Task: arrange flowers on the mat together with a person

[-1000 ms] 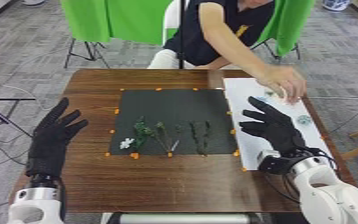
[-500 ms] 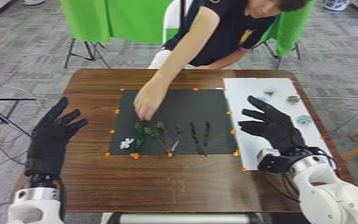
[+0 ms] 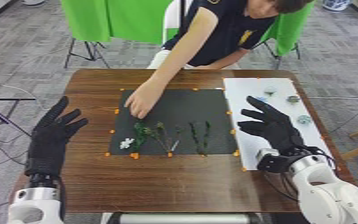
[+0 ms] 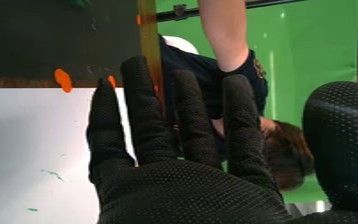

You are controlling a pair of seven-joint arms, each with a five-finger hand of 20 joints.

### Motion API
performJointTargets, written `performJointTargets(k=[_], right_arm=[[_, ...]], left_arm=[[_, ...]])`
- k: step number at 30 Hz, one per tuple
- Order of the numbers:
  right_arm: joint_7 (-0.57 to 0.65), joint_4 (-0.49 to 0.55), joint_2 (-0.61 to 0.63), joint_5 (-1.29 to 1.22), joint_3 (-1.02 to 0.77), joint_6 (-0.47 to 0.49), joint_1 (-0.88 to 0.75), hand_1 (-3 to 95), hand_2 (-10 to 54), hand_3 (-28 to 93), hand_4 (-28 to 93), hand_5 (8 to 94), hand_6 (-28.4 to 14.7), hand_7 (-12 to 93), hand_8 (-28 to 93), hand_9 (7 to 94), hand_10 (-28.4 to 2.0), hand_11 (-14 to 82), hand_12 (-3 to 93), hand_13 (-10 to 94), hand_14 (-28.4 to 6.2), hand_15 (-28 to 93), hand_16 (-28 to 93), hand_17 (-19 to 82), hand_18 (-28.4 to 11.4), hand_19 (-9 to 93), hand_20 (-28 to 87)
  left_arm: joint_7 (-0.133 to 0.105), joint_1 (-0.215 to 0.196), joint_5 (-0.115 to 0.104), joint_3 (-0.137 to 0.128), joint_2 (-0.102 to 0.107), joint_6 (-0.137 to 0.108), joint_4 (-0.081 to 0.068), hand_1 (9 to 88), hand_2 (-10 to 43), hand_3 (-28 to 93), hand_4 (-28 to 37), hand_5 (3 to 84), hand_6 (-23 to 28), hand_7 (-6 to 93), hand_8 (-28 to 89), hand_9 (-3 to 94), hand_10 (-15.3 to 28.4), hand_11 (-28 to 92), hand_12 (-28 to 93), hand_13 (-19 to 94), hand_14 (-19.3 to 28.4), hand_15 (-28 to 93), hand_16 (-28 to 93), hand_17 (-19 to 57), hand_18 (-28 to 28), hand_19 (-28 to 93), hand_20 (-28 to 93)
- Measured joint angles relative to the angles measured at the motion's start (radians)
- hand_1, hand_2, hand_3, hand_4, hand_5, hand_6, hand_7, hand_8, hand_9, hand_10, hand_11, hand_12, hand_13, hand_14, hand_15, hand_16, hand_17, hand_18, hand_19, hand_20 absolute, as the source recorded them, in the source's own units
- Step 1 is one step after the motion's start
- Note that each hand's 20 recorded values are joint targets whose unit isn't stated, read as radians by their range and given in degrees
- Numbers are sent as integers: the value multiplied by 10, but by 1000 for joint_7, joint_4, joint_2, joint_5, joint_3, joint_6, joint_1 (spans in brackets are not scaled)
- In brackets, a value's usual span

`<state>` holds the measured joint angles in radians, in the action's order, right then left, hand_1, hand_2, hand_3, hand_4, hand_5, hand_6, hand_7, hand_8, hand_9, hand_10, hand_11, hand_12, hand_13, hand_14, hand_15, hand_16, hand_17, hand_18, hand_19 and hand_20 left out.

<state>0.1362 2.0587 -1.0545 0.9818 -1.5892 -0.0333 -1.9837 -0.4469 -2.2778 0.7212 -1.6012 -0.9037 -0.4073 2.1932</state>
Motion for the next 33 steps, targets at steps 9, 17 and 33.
performJointTargets(k=[9,17,33], right_arm=[[0,-1,1,1,9,-1,0,162,96,778,-283,371,50,153,-129,423,-127,79,136,382,-180,274,160,47,-232,501,172],[0,-2,2,3,12,0,3,167,84,784,-283,374,49,156,-130,425,-126,83,137,388,-180,285,160,48,-232,502,172],[-19,10,102,109,-61,-122,41,229,22,763,-277,441,22,181,-134,520,-168,304,168,508,-163,658,128,174,-257,713,278]], left_arm=[[-8,0,-1,4,10,-6,2,253,38,819,-233,340,35,125,-98,364,167,221,96,275,250,454,-65,-93,225,457,142],[-8,2,0,5,11,-9,4,254,39,819,-233,340,35,124,-99,364,167,221,95,275,251,454,-65,-93,225,457,142],[-17,2,-9,11,19,-18,4,253,39,819,-233,338,36,125,-99,362,168,220,95,275,251,454,-66,-93,225,458,142]])
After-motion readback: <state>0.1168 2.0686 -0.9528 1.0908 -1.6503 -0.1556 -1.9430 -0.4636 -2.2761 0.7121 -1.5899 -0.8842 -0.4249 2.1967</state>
